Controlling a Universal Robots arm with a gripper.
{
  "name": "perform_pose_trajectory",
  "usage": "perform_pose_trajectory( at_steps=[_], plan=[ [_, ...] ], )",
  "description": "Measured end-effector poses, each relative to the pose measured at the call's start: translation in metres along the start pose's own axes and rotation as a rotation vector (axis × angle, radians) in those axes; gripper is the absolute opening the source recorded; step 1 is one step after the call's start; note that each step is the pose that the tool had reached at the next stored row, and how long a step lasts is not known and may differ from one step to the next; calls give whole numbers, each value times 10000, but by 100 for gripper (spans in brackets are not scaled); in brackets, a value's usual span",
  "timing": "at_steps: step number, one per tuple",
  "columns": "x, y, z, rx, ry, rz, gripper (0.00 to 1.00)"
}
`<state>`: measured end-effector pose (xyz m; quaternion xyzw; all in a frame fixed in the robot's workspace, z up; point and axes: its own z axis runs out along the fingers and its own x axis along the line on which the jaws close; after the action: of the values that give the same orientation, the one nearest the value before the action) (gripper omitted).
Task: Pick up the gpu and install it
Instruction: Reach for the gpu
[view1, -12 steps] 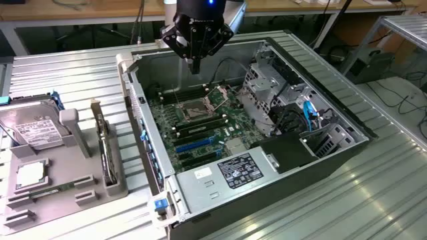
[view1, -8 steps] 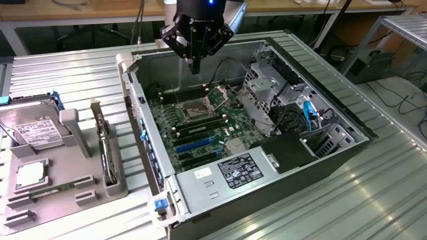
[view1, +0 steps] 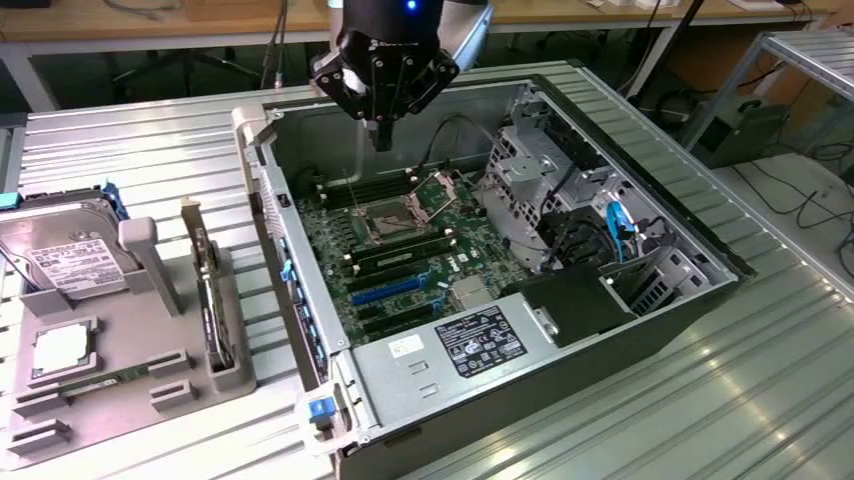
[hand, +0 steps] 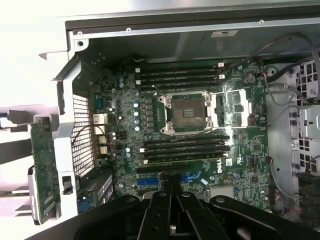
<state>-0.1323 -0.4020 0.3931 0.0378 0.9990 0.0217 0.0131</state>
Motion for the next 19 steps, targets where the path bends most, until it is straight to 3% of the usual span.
perform_pose_trajectory(
  at_steps=[12, 14, 19],
  plan=[
    [464, -195, -12, -1, 0, 0, 11],
    [631, -273, -17, 0, 0, 1, 11],
    [854, -369, -23, -1, -1, 2, 11]
  ],
)
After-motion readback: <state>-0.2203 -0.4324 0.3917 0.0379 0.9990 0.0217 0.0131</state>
